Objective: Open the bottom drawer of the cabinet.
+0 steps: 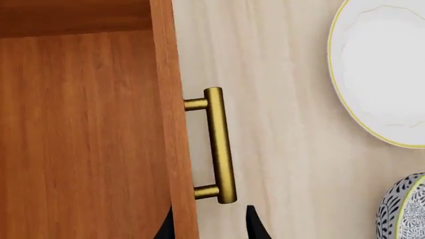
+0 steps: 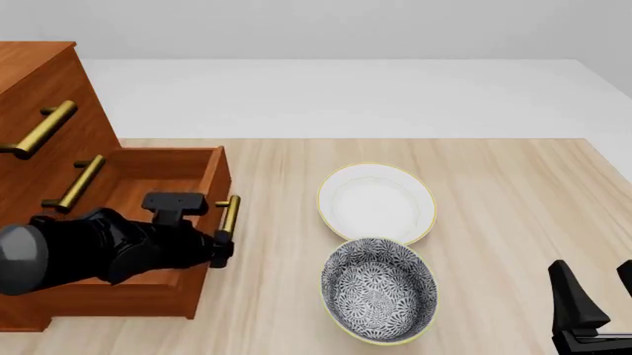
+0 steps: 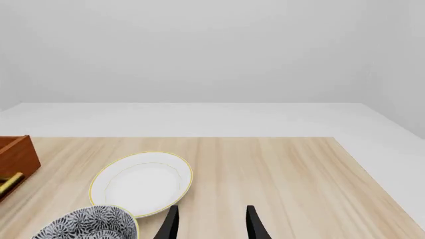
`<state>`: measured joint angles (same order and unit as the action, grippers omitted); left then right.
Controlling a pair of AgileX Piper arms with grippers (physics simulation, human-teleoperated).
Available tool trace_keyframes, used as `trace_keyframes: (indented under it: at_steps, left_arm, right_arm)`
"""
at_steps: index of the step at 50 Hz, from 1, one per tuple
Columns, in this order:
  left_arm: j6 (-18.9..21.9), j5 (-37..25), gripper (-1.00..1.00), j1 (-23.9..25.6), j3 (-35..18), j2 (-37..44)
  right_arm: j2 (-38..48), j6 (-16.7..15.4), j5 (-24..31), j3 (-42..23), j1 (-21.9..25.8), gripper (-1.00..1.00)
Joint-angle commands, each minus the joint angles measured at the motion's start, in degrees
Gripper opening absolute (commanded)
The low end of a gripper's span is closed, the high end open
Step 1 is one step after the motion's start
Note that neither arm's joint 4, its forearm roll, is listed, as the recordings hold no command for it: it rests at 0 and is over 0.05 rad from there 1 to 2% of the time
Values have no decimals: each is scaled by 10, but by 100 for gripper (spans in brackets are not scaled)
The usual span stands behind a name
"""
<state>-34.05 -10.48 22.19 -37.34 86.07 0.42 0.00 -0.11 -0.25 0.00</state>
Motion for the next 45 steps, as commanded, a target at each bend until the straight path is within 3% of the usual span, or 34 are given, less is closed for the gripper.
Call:
trace_keyframes:
  at_steps: [1, 28, 45]
  left_arm:
    - [135, 23, 100, 91, -16, -50]
    - [191, -85, 100, 56, -139, -114]
    - [208, -111, 100, 48, -148, -169]
  right_arm:
    - [0, 0, 0, 0, 0, 100]
    - [0, 0, 0, 0, 0, 100]
    - [0, 0, 0, 0, 0, 100]
